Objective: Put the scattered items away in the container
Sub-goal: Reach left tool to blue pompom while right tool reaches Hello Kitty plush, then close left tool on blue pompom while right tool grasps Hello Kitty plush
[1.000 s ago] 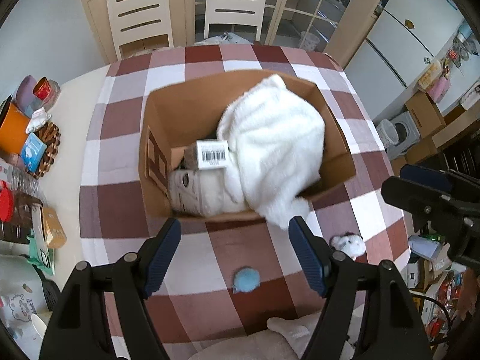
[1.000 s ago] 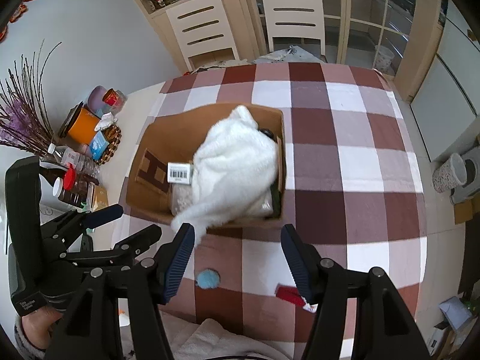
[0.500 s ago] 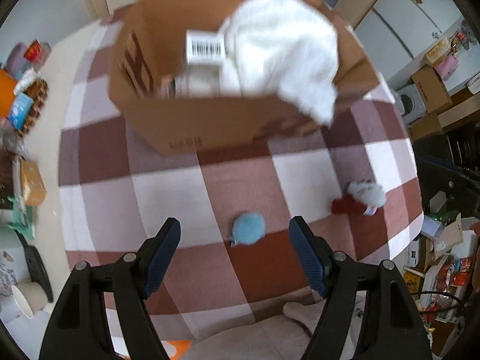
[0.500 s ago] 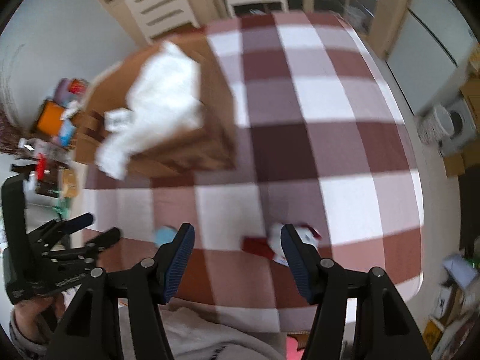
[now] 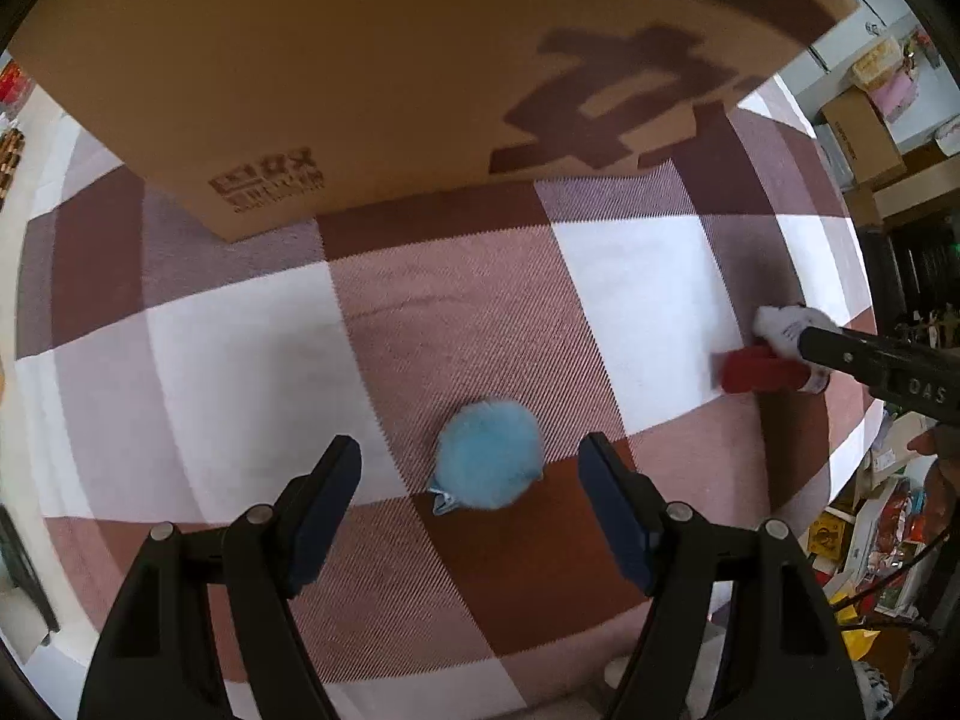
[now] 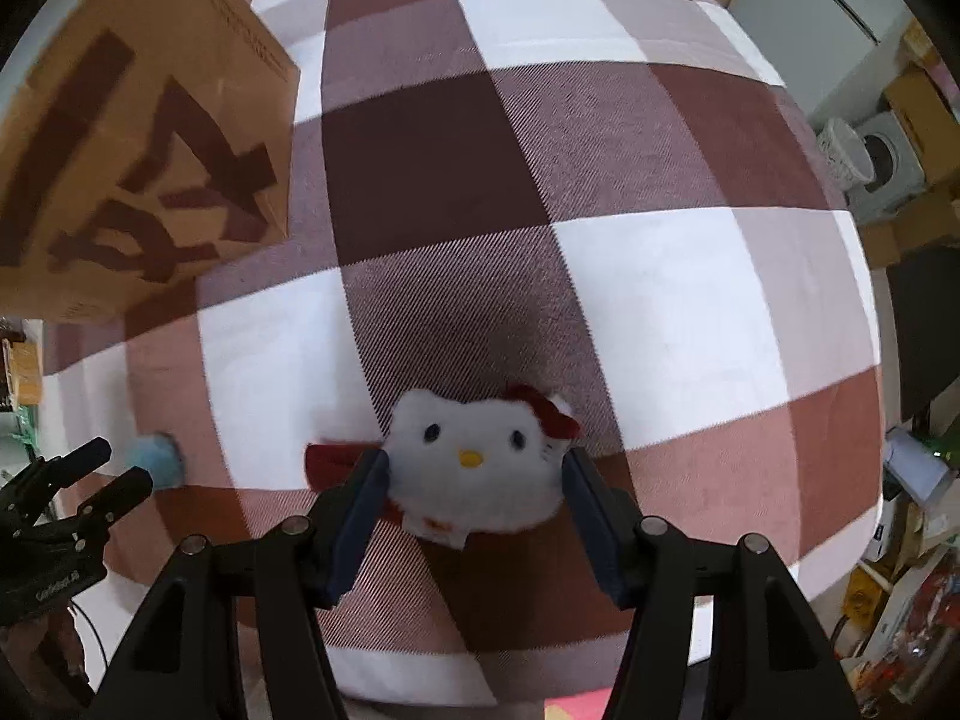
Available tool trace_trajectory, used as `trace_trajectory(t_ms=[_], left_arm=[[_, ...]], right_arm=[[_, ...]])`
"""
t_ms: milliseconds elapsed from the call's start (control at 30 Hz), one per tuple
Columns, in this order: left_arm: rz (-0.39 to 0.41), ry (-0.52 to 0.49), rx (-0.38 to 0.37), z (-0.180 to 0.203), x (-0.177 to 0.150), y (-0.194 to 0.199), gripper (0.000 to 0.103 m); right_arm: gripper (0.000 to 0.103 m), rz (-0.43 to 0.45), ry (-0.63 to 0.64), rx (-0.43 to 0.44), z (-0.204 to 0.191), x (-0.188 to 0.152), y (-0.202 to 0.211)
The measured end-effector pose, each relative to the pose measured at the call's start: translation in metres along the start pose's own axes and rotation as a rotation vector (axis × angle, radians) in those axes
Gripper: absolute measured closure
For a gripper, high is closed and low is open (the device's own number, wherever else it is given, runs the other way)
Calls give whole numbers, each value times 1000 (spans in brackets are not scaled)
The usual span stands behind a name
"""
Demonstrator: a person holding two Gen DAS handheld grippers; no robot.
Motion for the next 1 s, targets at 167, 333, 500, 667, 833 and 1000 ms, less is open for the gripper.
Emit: trace_trajectory(t_ms=[167, 333, 500, 667, 833, 1000], left_arm=[[-19, -34, 35, -5, -12, -18, 27], [28, -79, 79, -5, -14, -20, 27], [77, -131, 136, -2, -14, -23, 25], [93, -134, 129, -4, -16, -20, 32], [65, -145, 116, -9, -23, -15, 53], [19, -65, 66, -27, -30, -7, 57]], right_arm=[[41, -5, -16, -29, -2, -4, -15], [41, 22, -68, -6, 0, -10, -23], [39, 67, -43, -53, -3, -11, -22], [41, 78, -20, -74, -6, -14, -21], [46, 67, -22, -51, -8, -26, -14], [48, 44, -358, -48, -19, -50, -5]])
Point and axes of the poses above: each gripper's, at about its wrist camera, not at the fingertips, and y roughly against the way its jaws point, z to its right, x to its top, the point moved 8 cm from there along -y, roughly the way its jaws point, and after that the axes turned 13 degrees about y, right-handed, at the moved point
